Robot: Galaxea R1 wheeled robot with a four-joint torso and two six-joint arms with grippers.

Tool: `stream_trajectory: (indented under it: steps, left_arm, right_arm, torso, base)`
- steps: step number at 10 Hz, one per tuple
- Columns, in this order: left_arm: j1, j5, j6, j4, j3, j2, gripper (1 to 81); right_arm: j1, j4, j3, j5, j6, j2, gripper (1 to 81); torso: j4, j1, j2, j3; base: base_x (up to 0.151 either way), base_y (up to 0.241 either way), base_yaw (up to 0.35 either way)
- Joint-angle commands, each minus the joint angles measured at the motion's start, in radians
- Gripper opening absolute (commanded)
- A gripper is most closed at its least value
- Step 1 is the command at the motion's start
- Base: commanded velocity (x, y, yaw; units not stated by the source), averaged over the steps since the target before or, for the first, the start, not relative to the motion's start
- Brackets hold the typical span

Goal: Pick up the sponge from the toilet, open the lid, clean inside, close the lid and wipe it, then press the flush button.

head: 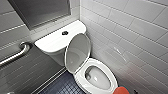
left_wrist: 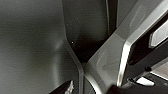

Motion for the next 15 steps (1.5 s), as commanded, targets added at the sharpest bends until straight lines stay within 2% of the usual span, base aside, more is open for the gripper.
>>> stream_trajectory:
  steps: [1, 4, 8, 10, 13, 15]
  left_arm:
    - [0.001, 0.074, 0.005, -0.001, 0.029, -0.011, 81.1]
    - [0.001, 0.074, 0.005, -0.002, 0.028, -0.011, 81.1]
    - [0.001, 0.075, 0.005, -0.001, 0.026, -0.008, 81.1]
    - [0.001, 0.075, 0.005, 0.001, 0.026, 0.002, 81.1]
    - [0.001, 0.075, 0.005, 0.001, 0.025, 0.000, 81.1]
    - [-0.001, 0.075, 0.004, -0.001, 0.023, -0.003, 81.1]
  right_arm:
    - [-0.042, -0.111, 0.071, -0.070, -0.001, -0.075, 1.0]
    - [-0.030, -0.160, 0.129, -0.116, -0.003, -0.092, 1.0]
    - [0.118, -0.161, 0.186, -0.246, 0.001, -0.088, 1.0]
    - [0.207, -0.150, 0.169, -0.336, 0.007, -0.046, 1.0]
    - [0.379, -0.153, 0.108, -0.481, 0.065, 0.049, 1.0]
    - [0.439, -0.159, 0.044, -0.554, 0.083, 0.137, 1.0]
  torso:
    - [0.000, 0.000, 0.000, 0.000]
    - [0.000, 0.000, 0.000, 0.000]
    - [0.000, 0.000, 0.000, 0.000]
    - [0.000, 0.000, 0.000, 0.000]
    - [0.000, 0.000, 0.000, 0.000]
    - [0.000, 0.000, 0.000, 0.000]
  base:
    - [0.000, 0.000, 0.000]
    - [0.000, 0.000, 0.000]
    - [0.000, 0.000, 0.000]
    - [0.000, 0.000, 0.000]
    - [0.000, 0.000, 0.000]
    - [0.000, 0.000, 0.000]
